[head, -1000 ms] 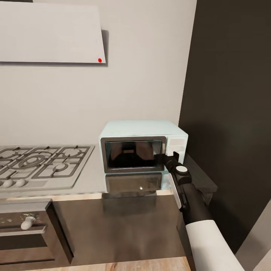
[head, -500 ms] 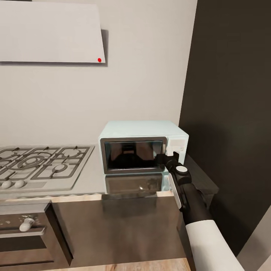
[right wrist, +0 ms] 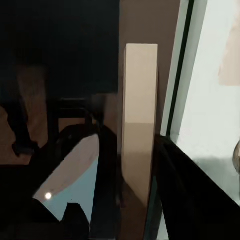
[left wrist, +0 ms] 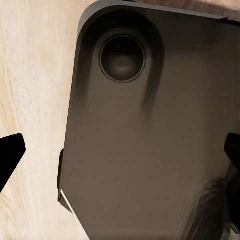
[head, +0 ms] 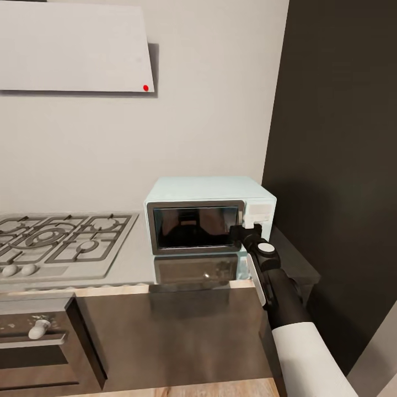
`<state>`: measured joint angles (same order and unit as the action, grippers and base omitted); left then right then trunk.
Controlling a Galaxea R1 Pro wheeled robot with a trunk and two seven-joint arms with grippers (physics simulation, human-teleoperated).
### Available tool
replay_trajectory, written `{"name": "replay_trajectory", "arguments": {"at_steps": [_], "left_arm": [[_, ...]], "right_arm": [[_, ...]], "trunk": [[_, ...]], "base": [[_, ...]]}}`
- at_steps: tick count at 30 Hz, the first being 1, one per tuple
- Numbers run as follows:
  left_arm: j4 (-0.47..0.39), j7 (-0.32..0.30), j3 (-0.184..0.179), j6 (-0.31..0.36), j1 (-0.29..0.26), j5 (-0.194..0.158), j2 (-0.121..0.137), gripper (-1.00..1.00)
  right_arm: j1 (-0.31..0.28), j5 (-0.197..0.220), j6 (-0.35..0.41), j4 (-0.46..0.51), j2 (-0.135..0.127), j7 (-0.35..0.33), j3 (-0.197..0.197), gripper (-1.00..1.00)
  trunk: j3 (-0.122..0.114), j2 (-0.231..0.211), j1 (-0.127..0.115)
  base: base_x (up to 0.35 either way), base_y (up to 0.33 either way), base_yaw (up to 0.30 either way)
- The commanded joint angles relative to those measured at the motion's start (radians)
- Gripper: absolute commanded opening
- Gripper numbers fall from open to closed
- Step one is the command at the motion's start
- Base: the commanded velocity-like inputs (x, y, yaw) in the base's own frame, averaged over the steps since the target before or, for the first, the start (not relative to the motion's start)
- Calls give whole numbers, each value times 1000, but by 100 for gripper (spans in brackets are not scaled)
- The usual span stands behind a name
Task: In the kitchen, take the popcorn bag from the countertop, put it into the microwave, and heat it until the popcorn is cooked so the cooked popcorn ends up inside the bag.
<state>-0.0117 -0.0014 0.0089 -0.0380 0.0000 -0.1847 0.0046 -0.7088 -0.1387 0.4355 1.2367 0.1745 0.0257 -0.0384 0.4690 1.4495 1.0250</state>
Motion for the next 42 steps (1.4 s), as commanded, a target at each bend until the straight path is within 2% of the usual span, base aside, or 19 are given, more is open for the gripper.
{"name": "replay_trajectory", "arguments": {"at_steps": [1,14,32,42], "left_arm": [[-1,0,0,-2,0,-6,0,100],[-1,0,2,-2,0,-7,0,100],[-1,0,2,-1,0,-9,-1,100],[-1,0,2,-1,0,-7,-1,100]], "right_arm": [[-1,-9,6,1,0,2,-1,-100],[-1,-9,6,1,0,3,-1,-100],[-1,-16,8,1,0,20,-1,-100],[0,-16,8,1,0,19,-1,-100]], "trunk": [[1,1,0],[1,1,0],[1,1,0],[1,1,0]], "base": [[0,0,0],[-1,0,0],[-260,30,0],[-36,20,0]]}}
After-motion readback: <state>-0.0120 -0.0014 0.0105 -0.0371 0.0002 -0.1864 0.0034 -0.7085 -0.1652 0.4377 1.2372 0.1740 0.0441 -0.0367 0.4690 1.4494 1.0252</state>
